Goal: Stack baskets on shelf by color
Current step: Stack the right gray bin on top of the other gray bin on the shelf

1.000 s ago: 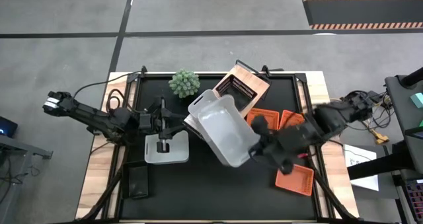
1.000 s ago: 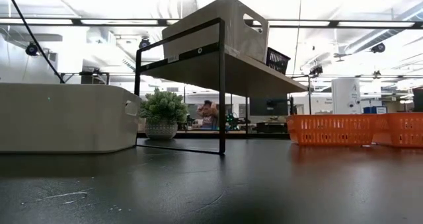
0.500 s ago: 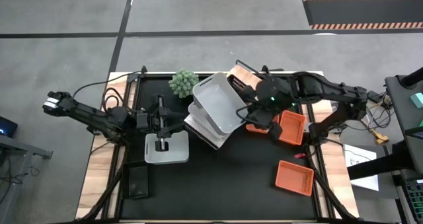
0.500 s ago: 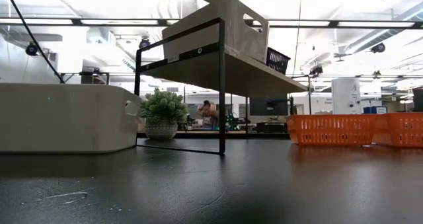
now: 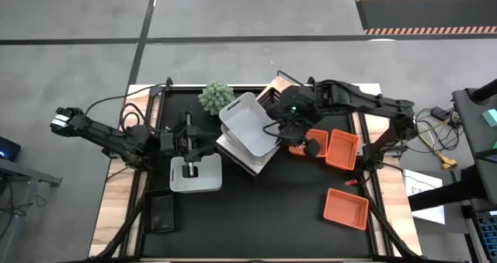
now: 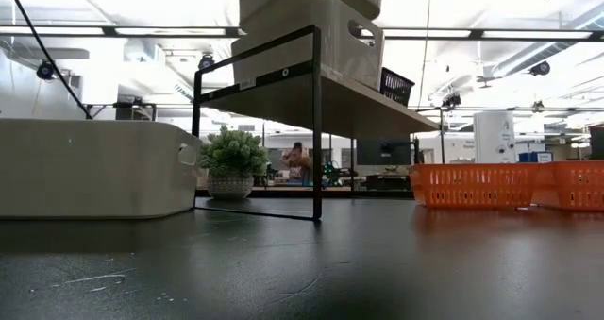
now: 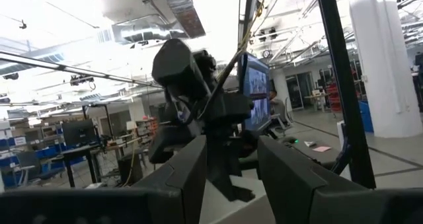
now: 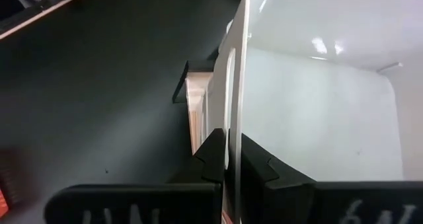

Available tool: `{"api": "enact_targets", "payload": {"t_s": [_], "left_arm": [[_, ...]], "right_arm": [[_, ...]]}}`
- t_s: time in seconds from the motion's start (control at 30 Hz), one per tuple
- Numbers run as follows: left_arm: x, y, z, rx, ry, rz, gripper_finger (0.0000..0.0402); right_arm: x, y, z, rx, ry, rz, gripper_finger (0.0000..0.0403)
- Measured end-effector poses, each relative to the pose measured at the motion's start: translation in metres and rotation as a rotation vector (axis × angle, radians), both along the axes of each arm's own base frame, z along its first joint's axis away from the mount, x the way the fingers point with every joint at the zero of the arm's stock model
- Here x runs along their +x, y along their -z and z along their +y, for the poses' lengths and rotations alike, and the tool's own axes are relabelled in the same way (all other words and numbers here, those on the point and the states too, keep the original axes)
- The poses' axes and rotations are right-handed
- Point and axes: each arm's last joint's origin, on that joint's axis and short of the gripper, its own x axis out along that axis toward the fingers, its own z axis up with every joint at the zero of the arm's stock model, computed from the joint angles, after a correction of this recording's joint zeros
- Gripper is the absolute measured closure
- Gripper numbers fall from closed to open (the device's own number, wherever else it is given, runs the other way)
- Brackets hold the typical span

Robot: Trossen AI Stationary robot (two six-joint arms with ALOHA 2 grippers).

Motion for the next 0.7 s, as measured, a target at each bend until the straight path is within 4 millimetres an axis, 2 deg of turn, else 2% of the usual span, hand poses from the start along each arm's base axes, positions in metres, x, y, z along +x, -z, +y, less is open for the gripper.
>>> {"api": "enact_targets", "payload": {"t_s": [0.47,0.7], "left_arm": [[0.000,0.000,0.000,-0.001,0.000,-0.001,0.0281],[0.000,0.000,0.000,-0.001,0.000,-0.001,0.0281]], "right_arm": [[0.011,0.015,-0.004,-0.011,-0.015,0.070,0.0394],[0.011,0.016,-0.004,-0.032,-0.046,0.069,0.0394]]}}
